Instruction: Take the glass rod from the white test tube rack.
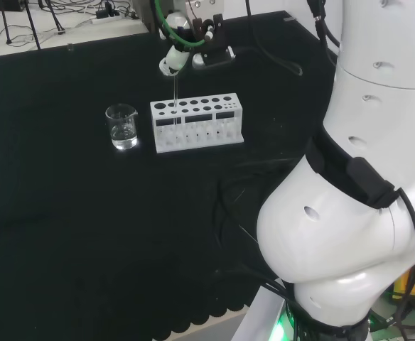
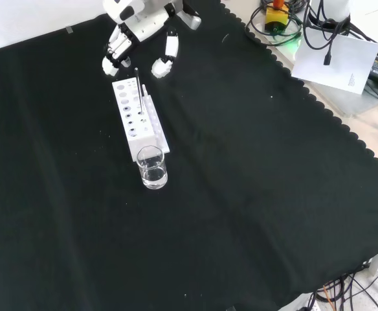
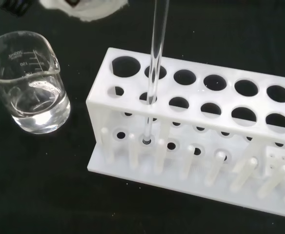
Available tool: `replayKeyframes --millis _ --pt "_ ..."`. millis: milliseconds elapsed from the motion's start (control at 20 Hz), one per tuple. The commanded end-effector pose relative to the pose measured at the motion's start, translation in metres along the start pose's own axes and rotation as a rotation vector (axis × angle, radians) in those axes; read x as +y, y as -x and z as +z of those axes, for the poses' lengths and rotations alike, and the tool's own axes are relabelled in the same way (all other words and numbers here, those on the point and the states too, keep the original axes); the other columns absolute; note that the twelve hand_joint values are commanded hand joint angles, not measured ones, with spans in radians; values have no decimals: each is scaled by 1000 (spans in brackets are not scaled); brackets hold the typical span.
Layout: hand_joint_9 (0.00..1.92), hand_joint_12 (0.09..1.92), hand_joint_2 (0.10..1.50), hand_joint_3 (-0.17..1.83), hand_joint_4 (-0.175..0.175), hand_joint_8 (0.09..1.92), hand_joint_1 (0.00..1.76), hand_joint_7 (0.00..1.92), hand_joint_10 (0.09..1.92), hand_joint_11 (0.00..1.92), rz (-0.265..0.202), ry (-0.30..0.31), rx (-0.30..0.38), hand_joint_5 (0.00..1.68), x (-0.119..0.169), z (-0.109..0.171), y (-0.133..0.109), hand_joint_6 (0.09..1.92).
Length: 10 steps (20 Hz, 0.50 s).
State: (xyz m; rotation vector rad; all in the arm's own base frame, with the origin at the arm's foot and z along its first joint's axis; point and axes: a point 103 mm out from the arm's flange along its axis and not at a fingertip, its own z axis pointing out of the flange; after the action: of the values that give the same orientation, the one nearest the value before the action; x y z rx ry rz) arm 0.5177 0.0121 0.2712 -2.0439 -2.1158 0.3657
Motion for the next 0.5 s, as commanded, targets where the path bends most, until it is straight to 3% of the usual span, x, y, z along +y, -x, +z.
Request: replayKeyframes --millis 50,500 --pt "812 1301 766 645 -175 1005 825 580 913 637 -8 -7 -13 280 5 8 -2 87" --pt "1075 1219 785 646 -175 959 882 840 858 940 -17 -5 -1 405 12 15 1 101"
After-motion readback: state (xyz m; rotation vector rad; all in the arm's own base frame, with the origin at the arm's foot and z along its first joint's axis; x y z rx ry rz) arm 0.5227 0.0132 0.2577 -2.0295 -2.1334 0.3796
